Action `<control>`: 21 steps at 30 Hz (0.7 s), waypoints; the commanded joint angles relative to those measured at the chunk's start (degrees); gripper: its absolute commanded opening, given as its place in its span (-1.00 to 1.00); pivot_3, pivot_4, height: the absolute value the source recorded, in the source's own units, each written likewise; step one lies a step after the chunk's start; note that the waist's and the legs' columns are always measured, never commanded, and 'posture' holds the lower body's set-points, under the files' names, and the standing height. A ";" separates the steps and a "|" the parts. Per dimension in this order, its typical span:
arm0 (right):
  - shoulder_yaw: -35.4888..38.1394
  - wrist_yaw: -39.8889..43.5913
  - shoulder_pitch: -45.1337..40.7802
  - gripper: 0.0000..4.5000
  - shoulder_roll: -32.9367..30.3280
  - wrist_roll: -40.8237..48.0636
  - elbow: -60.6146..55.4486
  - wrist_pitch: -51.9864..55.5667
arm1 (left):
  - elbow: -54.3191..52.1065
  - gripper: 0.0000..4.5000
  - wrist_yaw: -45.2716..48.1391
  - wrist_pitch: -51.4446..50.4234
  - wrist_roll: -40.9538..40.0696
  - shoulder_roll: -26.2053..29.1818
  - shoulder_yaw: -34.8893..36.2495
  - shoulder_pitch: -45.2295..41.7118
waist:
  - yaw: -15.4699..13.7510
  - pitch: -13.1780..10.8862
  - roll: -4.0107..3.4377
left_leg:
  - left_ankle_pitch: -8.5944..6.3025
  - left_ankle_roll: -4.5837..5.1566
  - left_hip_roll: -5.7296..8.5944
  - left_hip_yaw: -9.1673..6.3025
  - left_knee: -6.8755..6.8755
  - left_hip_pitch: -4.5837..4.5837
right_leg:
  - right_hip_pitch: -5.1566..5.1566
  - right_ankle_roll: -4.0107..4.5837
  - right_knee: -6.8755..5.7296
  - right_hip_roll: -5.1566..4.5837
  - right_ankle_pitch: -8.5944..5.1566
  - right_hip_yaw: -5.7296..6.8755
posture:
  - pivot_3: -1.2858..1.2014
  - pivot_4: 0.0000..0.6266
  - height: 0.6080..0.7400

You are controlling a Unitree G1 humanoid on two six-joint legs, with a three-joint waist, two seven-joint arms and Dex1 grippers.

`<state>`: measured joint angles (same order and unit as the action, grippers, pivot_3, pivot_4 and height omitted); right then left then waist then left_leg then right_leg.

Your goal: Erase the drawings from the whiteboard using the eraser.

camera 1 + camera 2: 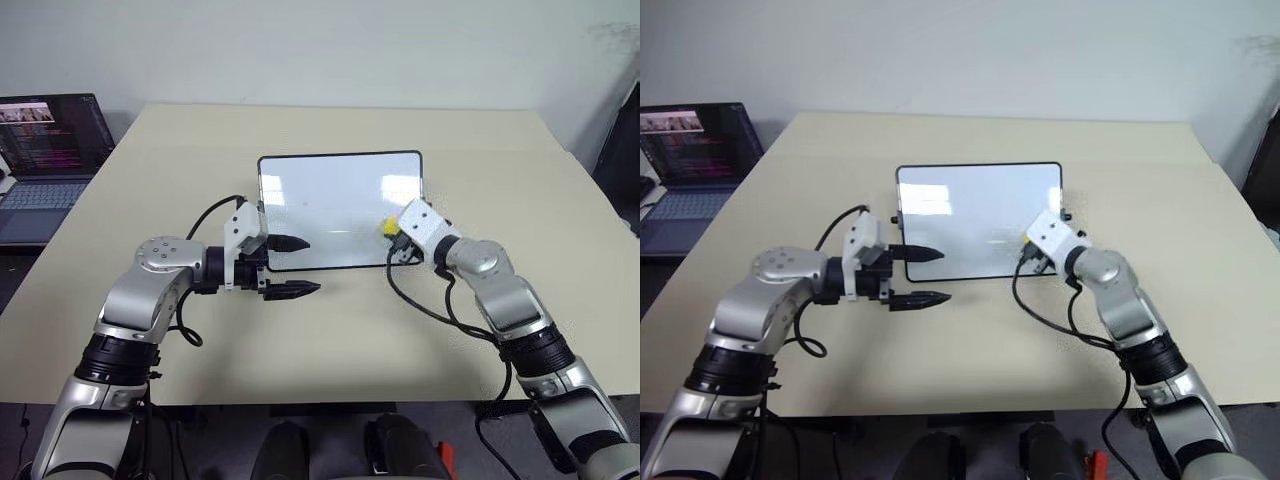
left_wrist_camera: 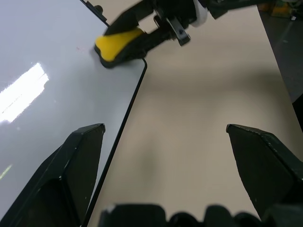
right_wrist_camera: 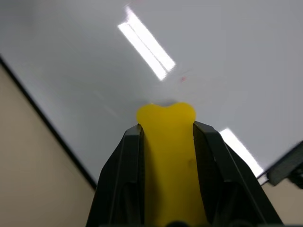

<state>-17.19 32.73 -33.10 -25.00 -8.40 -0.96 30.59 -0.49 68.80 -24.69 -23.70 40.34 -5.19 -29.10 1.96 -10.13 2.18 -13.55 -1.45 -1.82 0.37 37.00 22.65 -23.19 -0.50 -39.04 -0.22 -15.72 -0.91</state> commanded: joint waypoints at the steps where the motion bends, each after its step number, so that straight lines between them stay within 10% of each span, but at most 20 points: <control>1: 0.31 -0.59 -0.20 -0.52 -0.23 -1.10 1.78 1.38 | -1.77 1.00 -0.18 0.29 -0.43 0.57 1.60 -0.51 | -0.02 0.01 0.01 | 0.01 0.01 0.00 -0.01 0.00 -0.01 | 0.00 0.00 -0.01 0.03 0.00 0.01 | 0.03 -0.52 1.00; 21: -0.98 -1.23 -4.32 -0.52 2.91 -1.70 6.73 -2.02 | -4.88 1.00 -1.90 -1.14 -1.38 1.75 3.49 2.37 | 0.04 0.00 -0.01 | 0.00 0.01 -0.04 -0.01 -0.05 0.15 | -0.13 0.24 0.06 0.02 0.10 0.01 | 0.03 -0.52 1.00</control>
<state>-17.33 30.95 -38.62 -21.48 -8.93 4.05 26.91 -2.79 67.10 -25.90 -24.15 41.40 -3.49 -26.82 2.00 -10.13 2.17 -13.55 -1.43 -1.87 0.38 36.95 22.76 -23.30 -0.46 -38.98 -0.21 -15.73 -0.92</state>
